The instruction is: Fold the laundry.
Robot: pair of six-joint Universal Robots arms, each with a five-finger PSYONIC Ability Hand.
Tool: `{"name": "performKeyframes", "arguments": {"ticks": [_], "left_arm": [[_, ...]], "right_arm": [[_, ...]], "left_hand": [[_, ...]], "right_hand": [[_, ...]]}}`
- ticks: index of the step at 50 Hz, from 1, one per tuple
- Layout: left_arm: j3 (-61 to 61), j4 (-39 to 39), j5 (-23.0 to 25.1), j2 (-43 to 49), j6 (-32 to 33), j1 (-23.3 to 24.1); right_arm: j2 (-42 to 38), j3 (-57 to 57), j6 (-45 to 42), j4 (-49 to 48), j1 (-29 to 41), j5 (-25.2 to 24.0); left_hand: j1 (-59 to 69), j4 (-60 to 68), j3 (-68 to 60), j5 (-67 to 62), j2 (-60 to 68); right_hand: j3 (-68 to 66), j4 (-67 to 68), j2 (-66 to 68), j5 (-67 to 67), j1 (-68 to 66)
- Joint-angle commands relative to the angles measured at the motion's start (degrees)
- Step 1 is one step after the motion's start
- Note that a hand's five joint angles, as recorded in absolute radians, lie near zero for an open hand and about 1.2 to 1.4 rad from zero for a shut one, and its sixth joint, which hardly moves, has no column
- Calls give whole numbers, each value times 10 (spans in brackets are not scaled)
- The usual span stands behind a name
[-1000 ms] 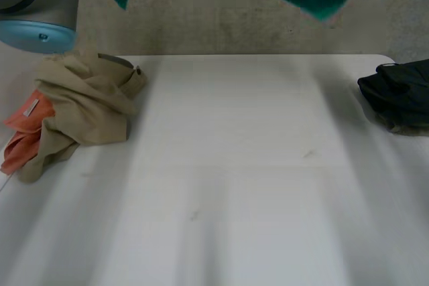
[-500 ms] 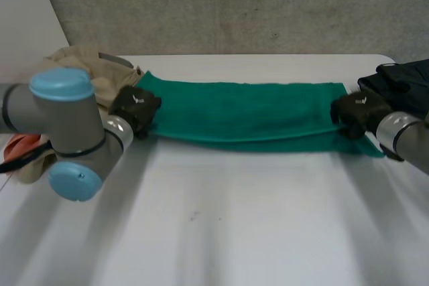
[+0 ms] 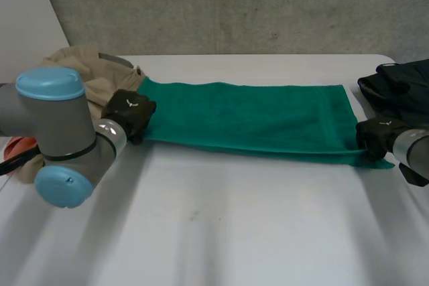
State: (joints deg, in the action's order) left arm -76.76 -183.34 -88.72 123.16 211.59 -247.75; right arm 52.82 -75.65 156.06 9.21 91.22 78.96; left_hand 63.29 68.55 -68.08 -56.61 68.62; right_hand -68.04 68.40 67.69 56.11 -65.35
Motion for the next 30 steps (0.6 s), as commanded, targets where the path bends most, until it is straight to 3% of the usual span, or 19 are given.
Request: {"name": "performKeyframes", "arguments": {"ticks": [1,4,8,12,18,24,30], "left_arm": [[-60,91,-1,-53,11,3],[-83,138,-2,-75,20,3],[-127,243,1,-110,43,3],[-136,304,12,-111,65,3],[-78,309,7,-71,91,10],[95,277,-32,16,83,25],[248,237,-52,105,78,34]], "right_arm": [[103,-77,-144,69,-24,-57],[129,-98,-212,134,-36,-68],[160,-121,-380,295,-84,-60],[164,-121,-456,344,-102,-58],[142,-86,-394,292,-92,-59],[92,-22,-273,184,-55,-76],[40,27,-199,55,-30,-60]], "left_hand": [[167,115,-119,-134,114],[167,115,-119,-134,114],[167,115,-119,-134,114],[167,115,-119,-134,114],[167,115,-119,-134,114],[167,115,-119,-134,114],[167,115,-119,-134,114]], "right_hand": [[-120,116,123,139,-146],[-120,116,123,139,-146],[-120,116,123,139,-146],[-120,116,123,139,-146],[-120,116,123,139,-146],[-120,116,123,139,-146],[-120,116,123,139,-146]]}}
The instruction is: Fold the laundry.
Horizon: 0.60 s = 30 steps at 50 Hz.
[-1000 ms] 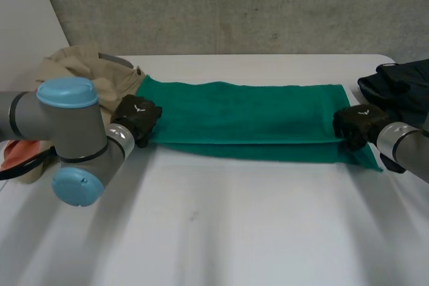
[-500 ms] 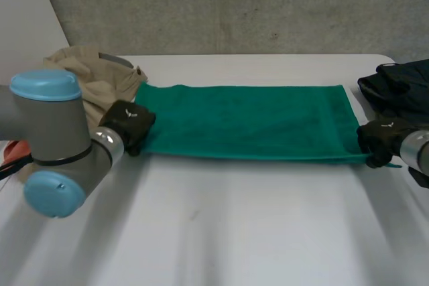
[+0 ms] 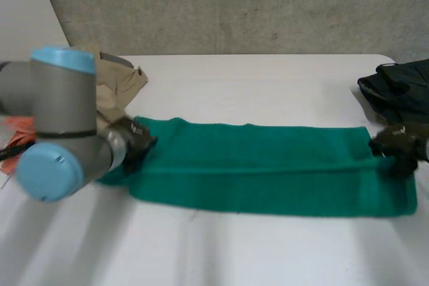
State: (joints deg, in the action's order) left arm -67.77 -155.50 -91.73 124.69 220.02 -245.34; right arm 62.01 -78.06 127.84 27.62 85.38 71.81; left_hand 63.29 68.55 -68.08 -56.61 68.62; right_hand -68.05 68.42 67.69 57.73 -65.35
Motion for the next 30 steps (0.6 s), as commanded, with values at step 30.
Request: {"name": "performKeyframes", "arguments": {"ticks": [30], "left_arm": [[281,-134,-59,116,-56,44]], "right_arm": [[-66,113,195,-233,63,75]], "left_hand": [[-533,-585,581,566,-586]], "right_hand": [[580,-584,-577,-577,554]]}}
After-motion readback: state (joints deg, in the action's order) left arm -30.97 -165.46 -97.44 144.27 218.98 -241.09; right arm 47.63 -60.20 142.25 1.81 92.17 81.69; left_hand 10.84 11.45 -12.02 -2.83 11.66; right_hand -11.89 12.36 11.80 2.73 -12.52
